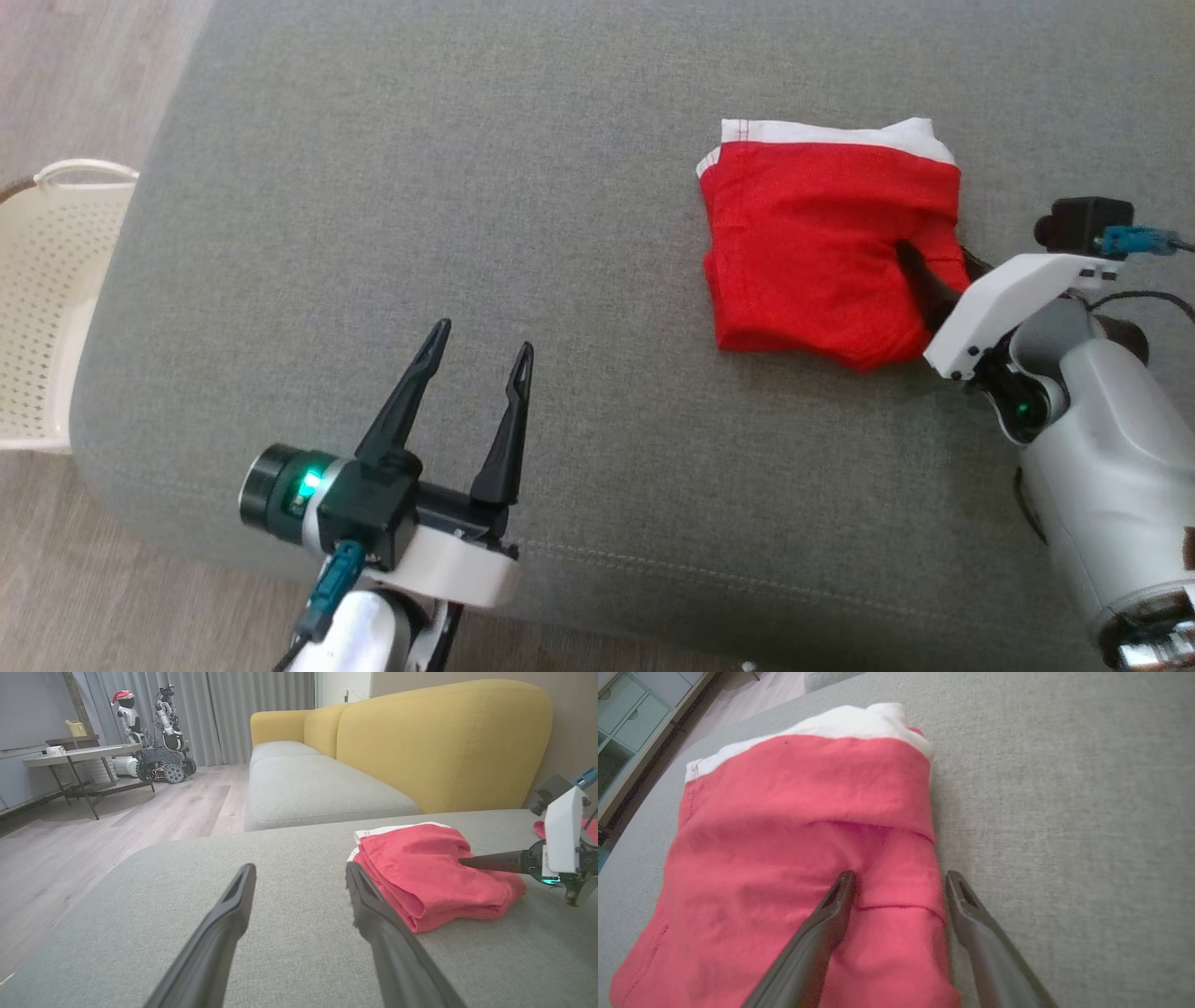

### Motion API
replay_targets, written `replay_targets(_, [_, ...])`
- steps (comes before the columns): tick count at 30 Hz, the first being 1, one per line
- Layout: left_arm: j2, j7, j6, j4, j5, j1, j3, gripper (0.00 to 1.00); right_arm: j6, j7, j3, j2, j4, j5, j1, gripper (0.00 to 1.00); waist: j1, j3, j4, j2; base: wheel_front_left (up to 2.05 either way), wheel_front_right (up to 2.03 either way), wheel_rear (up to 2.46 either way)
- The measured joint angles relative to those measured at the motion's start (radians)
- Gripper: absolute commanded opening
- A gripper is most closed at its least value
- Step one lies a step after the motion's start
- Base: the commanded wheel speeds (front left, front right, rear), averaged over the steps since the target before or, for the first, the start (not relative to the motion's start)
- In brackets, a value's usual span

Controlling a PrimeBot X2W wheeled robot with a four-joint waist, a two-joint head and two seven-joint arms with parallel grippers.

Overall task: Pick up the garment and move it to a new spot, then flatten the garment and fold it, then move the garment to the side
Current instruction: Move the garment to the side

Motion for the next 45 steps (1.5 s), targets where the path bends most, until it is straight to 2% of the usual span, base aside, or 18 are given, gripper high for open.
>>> replay_targets(10, [0.000,0.000,0.008,-0.011,-0.002,-0.021,0.013,1.00,0.000,-0.085,0.094,-0.035,-0.023,0.056,-0.044,0.00,0.0000,0.032,-0.048,0.0000,0.00,0.00,0.00])
replay_targets(15, [0.001,0.000,0.008,-0.017,-0.002,-0.029,0.021,1.00,0.000,-0.108,0.118,-0.071,-0.034,0.061,-0.078,0.00,0.0000,0.040,-0.104,0.0000,0.00,0.00,0.00])
replay_targets(23, [0.006,0.000,0.009,-0.030,-0.001,-0.039,0.027,1.00,0.000,-0.141,0.101,-0.137,-0.047,0.054,-0.126,0.00,0.0000,0.052,-0.212,0.0000,0.00,0.00,0.00])
replay_targets(29, [0.010,0.000,0.008,-0.035,-0.001,-0.044,0.028,1.00,0.000,-0.143,0.051,-0.182,-0.059,0.038,-0.130,0.00,0.0000,0.066,-0.273,0.0000,0.00,0.00,0.00])
replay_targets(37, [0.030,0.000,0.007,-0.046,0.002,-0.061,0.029,1.00,0.000,-0.180,-0.093,-0.235,-0.089,-0.030,-0.121,0.00,0.0000,0.102,-0.329,0.0000,0.00,0.00,0.00])
replay_targets(45, [0.045,0.000,0.007,-0.057,0.002,-0.078,0.030,1.00,0.000,-0.186,-0.261,-0.237,-0.115,-0.219,-0.102,0.00,0.0000,0.143,-0.353,0.0000,0.00,0.00,0.00])
